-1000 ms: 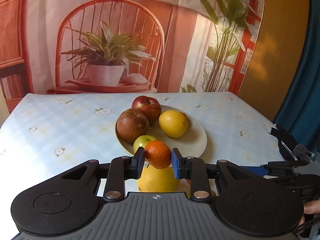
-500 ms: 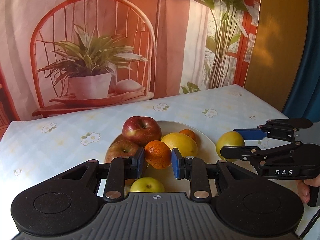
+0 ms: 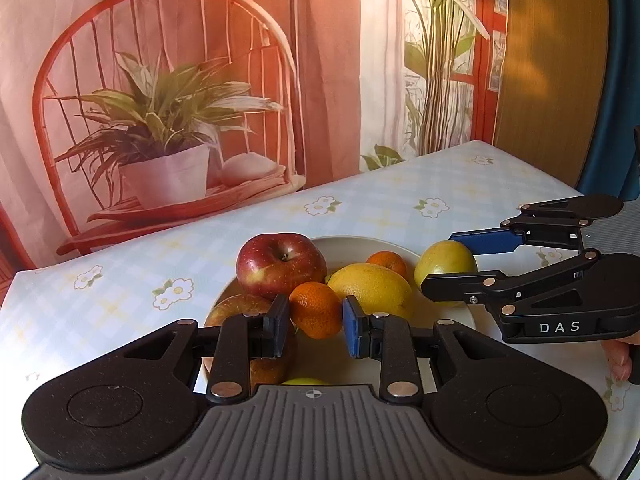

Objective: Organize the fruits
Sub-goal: 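Lift the tangerine with the left gripper while the right gripper carries the yellow-green apple over the plate, then lower both fruits onto the plate and open both grippers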

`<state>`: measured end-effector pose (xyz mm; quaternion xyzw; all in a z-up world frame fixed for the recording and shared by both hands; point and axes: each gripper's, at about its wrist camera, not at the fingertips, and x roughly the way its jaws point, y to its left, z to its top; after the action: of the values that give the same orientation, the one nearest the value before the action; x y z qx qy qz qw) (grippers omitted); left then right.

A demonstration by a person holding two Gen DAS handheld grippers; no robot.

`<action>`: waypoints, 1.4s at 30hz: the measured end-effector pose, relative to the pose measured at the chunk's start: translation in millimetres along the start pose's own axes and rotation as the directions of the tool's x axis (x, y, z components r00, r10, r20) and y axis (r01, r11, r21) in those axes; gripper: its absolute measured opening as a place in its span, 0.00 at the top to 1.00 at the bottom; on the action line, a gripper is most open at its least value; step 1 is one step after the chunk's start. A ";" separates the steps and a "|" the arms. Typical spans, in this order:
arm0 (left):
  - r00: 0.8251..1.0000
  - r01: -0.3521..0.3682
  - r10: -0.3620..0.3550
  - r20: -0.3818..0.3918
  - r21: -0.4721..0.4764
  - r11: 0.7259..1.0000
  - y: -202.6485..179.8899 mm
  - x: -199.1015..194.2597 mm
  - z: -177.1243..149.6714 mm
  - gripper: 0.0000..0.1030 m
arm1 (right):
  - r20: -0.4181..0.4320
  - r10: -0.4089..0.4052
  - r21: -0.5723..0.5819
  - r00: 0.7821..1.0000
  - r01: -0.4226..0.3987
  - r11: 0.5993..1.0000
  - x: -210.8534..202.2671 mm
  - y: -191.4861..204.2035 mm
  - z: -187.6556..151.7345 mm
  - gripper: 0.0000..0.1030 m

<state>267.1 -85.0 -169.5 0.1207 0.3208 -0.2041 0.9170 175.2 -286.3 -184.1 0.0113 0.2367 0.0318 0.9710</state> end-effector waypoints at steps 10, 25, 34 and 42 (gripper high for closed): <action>1.000 0.000 0.000 -0.002 -0.007 1.000 0.7 4.6 1.1 0.70 | 0.011 -0.007 0.025 1.000 0.007 1.000 -1.6 -0.1 0.1 0.58; 0.999 -0.004 0.009 0.048 -0.113 0.994 16.2 -32.8 -3.5 0.70 | 0.037 -0.046 0.096 0.998 0.042 0.994 -45.1 13.8 -6.1 0.58; 0.998 -0.031 0.039 0.049 -0.143 0.989 26.3 -69.5 -27.5 0.70 | 0.023 -0.055 0.154 0.998 0.051 0.987 -75.4 29.6 -27.4 0.58; 0.996 -0.039 0.051 0.071 -0.156 0.987 26.3 -102.1 -51.4 0.70 | 0.008 -0.074 0.156 0.997 0.071 0.985 -100.3 51.6 -42.7 0.58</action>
<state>178.7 -13.3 -141.3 0.0486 0.2981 -0.1621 0.9394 63.7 -241.3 -174.0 0.0787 0.2323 -0.0222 0.9692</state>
